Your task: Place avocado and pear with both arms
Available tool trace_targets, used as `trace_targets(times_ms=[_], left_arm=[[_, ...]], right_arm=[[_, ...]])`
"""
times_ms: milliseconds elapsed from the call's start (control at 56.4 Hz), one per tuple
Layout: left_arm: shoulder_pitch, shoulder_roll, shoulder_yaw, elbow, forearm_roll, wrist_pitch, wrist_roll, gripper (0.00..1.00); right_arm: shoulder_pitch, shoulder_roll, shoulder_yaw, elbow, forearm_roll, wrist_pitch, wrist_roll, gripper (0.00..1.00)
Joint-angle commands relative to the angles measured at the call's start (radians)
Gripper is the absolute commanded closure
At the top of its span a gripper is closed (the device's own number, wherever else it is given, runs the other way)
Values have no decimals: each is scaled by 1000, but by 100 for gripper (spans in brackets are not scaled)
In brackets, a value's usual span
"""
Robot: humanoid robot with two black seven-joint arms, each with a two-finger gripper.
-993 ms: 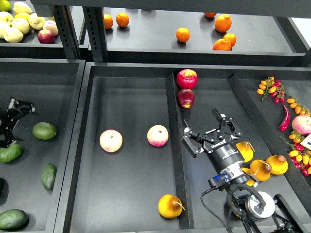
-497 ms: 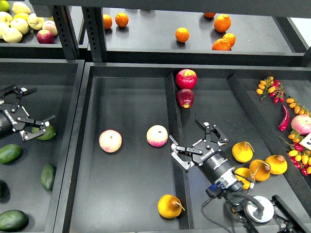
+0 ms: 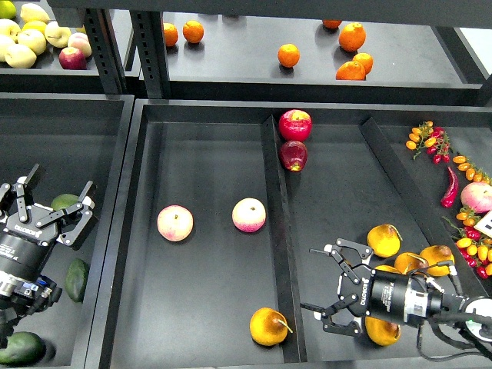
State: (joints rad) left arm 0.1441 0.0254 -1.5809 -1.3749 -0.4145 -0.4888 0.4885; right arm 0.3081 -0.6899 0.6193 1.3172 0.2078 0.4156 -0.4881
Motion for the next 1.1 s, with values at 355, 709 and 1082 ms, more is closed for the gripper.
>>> trace_targets(times_ms=[355,709,1082], left_arm=[[17,-25,39,-7,8,0,0,2],[20,-25,94,-7,13,0,0,2],[28,-25,145,-9,43,0,0,2]], right_arm=[[151,16,-207,-68,-96,42,-1,0],[243,139,-378,-203,-105,39,-1,0],[244,262,-377,-352,-130,42,-1,0]])
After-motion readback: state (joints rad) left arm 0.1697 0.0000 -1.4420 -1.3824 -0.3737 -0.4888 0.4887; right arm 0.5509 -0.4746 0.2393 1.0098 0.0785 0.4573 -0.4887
